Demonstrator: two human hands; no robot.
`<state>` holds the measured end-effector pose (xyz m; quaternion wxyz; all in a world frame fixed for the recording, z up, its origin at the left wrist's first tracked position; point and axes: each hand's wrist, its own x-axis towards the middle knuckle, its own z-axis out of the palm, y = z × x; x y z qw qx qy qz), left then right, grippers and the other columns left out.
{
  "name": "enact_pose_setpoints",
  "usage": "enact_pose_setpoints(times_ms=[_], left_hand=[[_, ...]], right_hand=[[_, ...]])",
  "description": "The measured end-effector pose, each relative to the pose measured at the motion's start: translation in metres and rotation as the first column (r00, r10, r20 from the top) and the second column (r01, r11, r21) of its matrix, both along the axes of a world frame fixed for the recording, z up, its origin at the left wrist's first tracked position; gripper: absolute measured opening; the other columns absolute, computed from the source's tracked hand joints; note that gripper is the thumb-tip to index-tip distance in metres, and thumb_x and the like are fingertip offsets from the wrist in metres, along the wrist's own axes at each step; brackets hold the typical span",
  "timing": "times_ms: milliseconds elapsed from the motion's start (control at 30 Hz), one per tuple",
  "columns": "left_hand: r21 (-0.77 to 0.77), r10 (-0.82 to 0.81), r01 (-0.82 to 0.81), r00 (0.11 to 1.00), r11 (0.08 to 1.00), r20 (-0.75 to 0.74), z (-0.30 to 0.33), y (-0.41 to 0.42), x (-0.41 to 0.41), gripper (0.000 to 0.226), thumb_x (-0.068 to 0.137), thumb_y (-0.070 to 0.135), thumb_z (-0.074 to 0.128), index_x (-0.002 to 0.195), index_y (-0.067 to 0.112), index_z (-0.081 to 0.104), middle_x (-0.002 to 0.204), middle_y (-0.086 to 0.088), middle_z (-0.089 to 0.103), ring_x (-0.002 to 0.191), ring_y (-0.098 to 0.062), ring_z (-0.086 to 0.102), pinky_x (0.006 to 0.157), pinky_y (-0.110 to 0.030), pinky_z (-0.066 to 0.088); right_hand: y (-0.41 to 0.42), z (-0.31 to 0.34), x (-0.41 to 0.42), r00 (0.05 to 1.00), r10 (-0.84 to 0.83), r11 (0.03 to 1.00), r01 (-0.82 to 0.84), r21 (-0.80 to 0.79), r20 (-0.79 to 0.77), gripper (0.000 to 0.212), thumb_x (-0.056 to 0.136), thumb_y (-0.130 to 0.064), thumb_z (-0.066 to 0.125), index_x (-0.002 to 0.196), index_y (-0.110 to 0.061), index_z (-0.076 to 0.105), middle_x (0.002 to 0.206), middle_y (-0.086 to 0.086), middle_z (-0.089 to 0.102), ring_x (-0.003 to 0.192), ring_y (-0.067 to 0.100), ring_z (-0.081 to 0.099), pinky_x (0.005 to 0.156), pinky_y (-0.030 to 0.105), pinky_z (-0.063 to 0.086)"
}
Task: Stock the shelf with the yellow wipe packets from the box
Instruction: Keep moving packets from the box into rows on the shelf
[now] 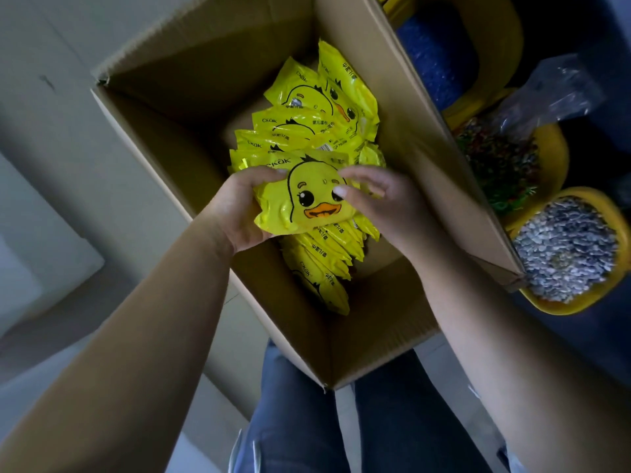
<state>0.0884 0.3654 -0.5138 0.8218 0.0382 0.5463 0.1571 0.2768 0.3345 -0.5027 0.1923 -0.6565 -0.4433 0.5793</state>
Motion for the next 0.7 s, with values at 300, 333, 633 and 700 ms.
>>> enact_pose_setpoints(times_ms=[300, 333, 633, 700], left_hand=[[0.027, -0.484, 0.484, 0.875, 0.875, -0.001, 0.003, 0.004, 0.005, 0.032, 0.065, 0.020, 0.064, 0.095, 0.012, 0.064, 0.091, -0.005, 0.070, 0.076, -0.020, 0.068, 0.064, -0.025, 0.056], [0.032, -0.471, 0.472, 0.881, 0.881, -0.030, -0.002, 0.003, 0.005, 0.033, 0.065, 0.022, 0.068, 0.097, 0.013, 0.063, 0.090, -0.005, 0.066, 0.079, -0.020, 0.065, 0.067, -0.025, 0.054], [0.071, -0.455, 0.647, 0.607, 0.760, -0.652, -0.030, 0.024, -0.005, 0.042, 0.088, 0.039, 0.056, 0.123, 0.017, 0.057, 0.128, -0.004, 0.055, 0.117, -0.020, 0.048, 0.100, -0.032, 0.032], [0.087, -0.466, 0.691, 0.570, 0.718, -0.677, -0.040, 0.032, -0.003, 0.049, 0.084, 0.045, 0.059, 0.124, 0.018, 0.056, 0.134, -0.006, 0.052, 0.124, -0.021, 0.045, 0.104, -0.032, 0.030]], right_hand=[[0.012, -0.017, 0.024, 0.891, 0.430, 0.739, -0.442, -0.508, -0.149, 0.031, 0.073, -0.049, 0.064, 0.085, -0.023, 0.053, 0.083, -0.004, 0.049, 0.079, 0.013, 0.047, 0.070, 0.027, 0.038], [0.004, -0.020, 0.026, 0.901, 0.417, 0.746, -0.414, -0.522, -0.120, 0.035, 0.070, -0.051, 0.065, 0.074, -0.021, 0.049, 0.071, -0.002, 0.044, 0.068, 0.014, 0.042, 0.063, 0.026, 0.035], [-0.032, -0.059, 0.056, 0.968, -0.179, 0.840, 0.244, -0.484, 0.177, 0.043, 0.080, -0.034, 0.068, 0.090, 0.008, 0.062, 0.101, 0.030, 0.064, 0.081, 0.022, 0.053, 0.075, 0.029, 0.040], [-0.024, -0.067, 0.060, 0.945, -0.224, 0.851, 0.309, -0.426, 0.238, 0.035, 0.084, -0.030, 0.065, 0.081, 0.004, 0.063, 0.099, 0.028, 0.065, 0.079, 0.019, 0.047, 0.067, 0.026, 0.035]])
